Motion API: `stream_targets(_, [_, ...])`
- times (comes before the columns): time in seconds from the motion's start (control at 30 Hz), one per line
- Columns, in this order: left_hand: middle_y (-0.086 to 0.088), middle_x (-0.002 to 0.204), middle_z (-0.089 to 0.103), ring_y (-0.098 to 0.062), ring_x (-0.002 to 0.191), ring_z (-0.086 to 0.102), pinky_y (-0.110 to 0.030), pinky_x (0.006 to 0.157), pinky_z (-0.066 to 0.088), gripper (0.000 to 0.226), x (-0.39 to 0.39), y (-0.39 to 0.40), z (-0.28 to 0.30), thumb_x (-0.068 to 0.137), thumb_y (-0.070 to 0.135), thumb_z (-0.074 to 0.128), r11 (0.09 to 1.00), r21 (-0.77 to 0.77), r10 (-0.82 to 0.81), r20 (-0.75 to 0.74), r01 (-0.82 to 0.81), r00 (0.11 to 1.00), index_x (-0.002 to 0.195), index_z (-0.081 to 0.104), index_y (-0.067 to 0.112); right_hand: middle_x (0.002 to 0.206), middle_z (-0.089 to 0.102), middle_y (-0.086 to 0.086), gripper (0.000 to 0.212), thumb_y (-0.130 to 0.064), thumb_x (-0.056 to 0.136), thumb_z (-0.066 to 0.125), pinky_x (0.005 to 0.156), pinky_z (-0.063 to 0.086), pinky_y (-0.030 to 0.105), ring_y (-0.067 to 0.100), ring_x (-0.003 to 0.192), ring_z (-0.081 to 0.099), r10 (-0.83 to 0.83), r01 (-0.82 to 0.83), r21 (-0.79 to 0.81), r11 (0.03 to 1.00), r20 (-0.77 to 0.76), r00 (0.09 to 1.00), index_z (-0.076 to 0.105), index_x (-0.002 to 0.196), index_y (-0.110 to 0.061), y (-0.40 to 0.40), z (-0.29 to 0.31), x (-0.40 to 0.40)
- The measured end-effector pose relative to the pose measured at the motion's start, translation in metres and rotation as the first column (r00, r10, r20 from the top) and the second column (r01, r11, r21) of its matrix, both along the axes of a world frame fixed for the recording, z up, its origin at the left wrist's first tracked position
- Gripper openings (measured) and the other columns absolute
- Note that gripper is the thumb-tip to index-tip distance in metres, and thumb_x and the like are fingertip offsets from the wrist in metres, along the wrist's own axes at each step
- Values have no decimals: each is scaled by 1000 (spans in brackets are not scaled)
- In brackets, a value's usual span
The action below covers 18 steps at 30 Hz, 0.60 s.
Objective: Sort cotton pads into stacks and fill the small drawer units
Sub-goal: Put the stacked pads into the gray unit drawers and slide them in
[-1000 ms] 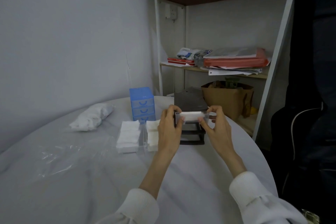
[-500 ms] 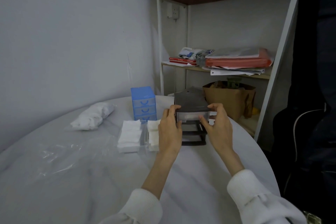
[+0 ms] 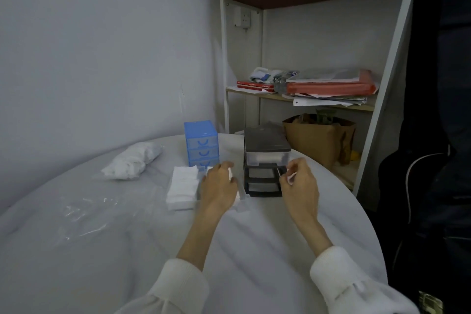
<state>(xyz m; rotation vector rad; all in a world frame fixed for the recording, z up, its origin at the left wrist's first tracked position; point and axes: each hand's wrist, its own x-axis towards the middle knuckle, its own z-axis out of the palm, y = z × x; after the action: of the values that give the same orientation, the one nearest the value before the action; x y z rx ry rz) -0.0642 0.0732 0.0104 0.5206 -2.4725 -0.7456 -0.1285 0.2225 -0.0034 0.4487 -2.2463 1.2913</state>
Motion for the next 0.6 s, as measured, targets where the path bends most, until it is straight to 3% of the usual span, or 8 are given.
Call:
stream_targets(0.1, [-5, 139, 45, -23, 127, 40, -36, 107, 30, 37, 13, 1, -14, 96, 28, 47, 996, -62, -61, 150, 71, 987, 133, 49, 23, 94, 58, 5, 10, -4, 85, 62, 65, 40, 18, 12, 76, 51, 77, -82, 79, 994, 59, 995, 60, 94, -8, 1, -3, 1])
stream_targets(0.2, [-7, 149, 32, -22, 138, 26, -33, 113, 19, 36, 22, 8, -17, 98, 29, 43, 991, -69, -94, 210, 111, 973, 133, 50, 26, 94, 61, 4, 8, -6, 88, 60, 73, 44, 19, 13, 81, 54, 176, -194, 87, 977, 184, 967, 60, 95, -9, -3, -4, 8])
stream_targets(0.3, [-8, 156, 20, -22, 143, 16, -36, 117, 10, 35, 28, 10, -14, 99, 25, 41, 993, -25, -107, 238, 116, 965, 132, 53, 28, 99, 64, 7, 10, -8, 90, 57, 84, 49, 25, 16, 87, 58, 339, -381, 68, 922, 333, 880, 61, 99, -10, -11, -9, 18])
stream_targets(0.37, [-8, 156, 17, -22, 144, 15, -38, 117, 7, 35, 32, 13, -12, 99, 26, 41, 989, -28, -130, 287, 144, 949, 133, 52, 29, 103, 63, 8, 18, -9, 92, 54, 83, 47, 22, 18, 90, 60, 404, -460, 50, 887, 400, 823, 61, 108, -8, -15, -10, 26])
stream_targets(0.5, [-9, 157, 14, -24, 145, 10, -42, 117, 5, 42, 44, 17, -10, 98, 17, 39, 982, -31, -166, 351, 188, 922, 138, 45, 30, 96, 62, 7, 18, -13, 93, 53, 73, 46, 18, 13, 80, 58, 405, -490, 108, 865, 426, 809, 61, 109, -7, -21, -11, 37])
stream_targets(0.6, [-8, 158, 11, -25, 145, 7, -43, 117, 6, 51, 53, 17, -6, 97, 9, 37, 972, 42, -230, 342, 230, 911, 145, 31, 26, 95, 63, 8, 18, -19, 93, 54, 82, 48, 27, 17, 84, 59, 392, -510, 154, 846, 469, 792, 62, 101, -5, -17, -11, 38])
